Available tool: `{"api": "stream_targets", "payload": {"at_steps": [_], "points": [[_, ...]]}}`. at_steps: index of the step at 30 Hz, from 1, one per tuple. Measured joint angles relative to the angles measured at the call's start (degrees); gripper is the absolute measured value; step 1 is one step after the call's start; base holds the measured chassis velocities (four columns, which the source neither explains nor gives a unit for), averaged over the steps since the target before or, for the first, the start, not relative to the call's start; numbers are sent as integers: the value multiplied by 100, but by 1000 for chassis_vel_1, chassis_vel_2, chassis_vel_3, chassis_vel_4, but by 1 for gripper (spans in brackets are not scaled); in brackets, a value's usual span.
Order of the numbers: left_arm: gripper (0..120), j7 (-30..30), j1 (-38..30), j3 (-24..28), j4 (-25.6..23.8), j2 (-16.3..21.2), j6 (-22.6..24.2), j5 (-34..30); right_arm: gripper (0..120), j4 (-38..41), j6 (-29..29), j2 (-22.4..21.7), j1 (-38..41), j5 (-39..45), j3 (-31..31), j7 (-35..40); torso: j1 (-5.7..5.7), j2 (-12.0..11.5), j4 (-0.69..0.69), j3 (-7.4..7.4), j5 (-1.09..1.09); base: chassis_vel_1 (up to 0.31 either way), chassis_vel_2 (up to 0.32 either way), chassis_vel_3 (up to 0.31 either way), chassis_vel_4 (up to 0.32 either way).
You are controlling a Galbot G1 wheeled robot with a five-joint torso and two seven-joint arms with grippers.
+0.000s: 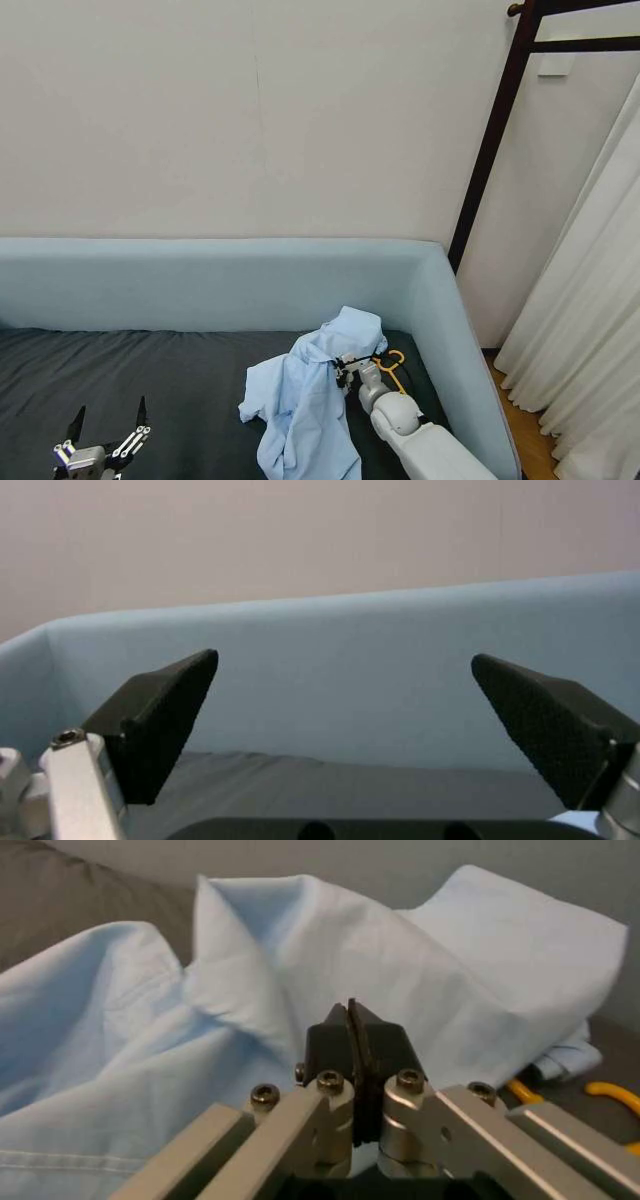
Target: Pick up the clothes from the sofa and hang them on the clothes hanger.
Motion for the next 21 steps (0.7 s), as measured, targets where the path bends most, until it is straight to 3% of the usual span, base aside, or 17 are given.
{"api": "stream_targets", "payload": {"at_steps": [11, 17, 21], "points": [[100, -59, -50, 51, 8, 62, 19, -18, 0, 911, -87, -899, -446, 296, 244, -107, 0, 0, -3, 0, -1, 0, 0, 0, 0], [100, -64, -63, 48, 70, 1, -5, -27, 0, 489, 152, -543, -298, 82, 4, -430, -1, 0, 2, 0, -1, 0, 0, 0, 0], [100, -64, -31, -11, 67, -6, -19, -23, 13, -40, 440, -140, -136, -8, -64, -856, -1, 0, 2, 0, 0, 0, 0, 0, 0]]}}
